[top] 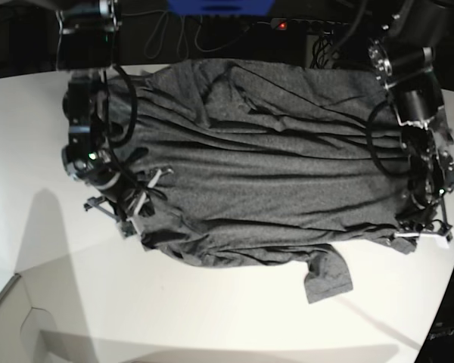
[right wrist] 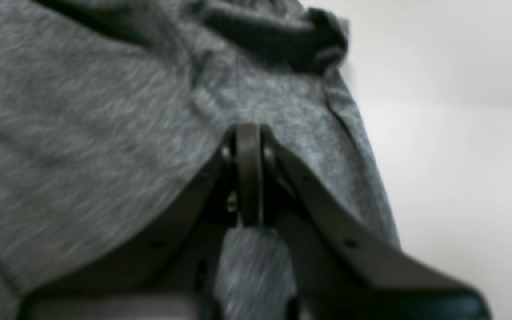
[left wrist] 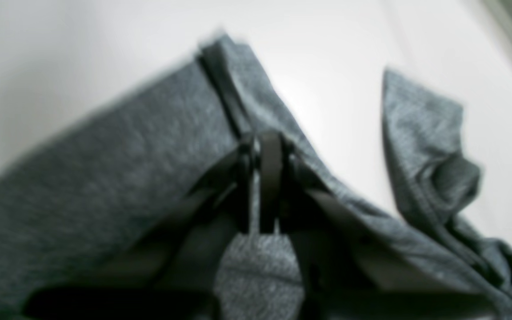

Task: Layout the t-shirt on the table in an organized manner, then fold the t-shirt properly
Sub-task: 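Pull the shirt edges apart with both grippers to widen it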

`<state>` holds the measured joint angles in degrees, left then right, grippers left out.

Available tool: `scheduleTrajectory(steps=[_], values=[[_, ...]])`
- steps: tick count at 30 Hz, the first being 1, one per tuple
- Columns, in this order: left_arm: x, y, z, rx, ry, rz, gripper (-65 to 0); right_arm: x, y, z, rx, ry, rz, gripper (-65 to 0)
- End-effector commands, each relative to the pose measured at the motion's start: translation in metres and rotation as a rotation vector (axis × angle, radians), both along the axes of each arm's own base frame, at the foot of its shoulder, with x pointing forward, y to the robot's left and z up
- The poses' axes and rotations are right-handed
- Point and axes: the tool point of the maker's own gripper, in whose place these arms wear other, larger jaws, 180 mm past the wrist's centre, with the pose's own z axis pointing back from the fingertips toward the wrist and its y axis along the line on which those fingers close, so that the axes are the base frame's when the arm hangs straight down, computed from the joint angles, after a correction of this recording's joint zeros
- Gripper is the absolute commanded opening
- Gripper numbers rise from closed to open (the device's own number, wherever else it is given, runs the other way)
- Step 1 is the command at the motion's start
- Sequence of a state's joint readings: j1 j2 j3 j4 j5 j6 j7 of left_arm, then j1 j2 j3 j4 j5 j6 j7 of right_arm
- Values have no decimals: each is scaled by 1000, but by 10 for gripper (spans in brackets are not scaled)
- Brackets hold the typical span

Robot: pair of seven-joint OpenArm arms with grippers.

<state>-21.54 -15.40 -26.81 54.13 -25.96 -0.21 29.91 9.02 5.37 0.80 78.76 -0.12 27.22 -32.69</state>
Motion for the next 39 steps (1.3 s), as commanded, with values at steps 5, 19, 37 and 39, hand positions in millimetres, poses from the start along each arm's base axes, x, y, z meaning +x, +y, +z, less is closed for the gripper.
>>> scheduleTrajectory(steps=[5, 19, 37, 39], values=[[23, 15, 31, 24, -73, 20, -623, 36, -12, -29, 12, 100, -20, -650], [23, -3, 30, 9, -83, -3, -623, 106, -148, -19, -29, -158, -435, -650], [88, -159, 9, 65, -96, -301, -623, 59, -97, 45, -74, -286, -304, -650], [85, -151, -12, 86, -48, -287, -623, 40, -90, 47, -82, -286, -286, -650]])
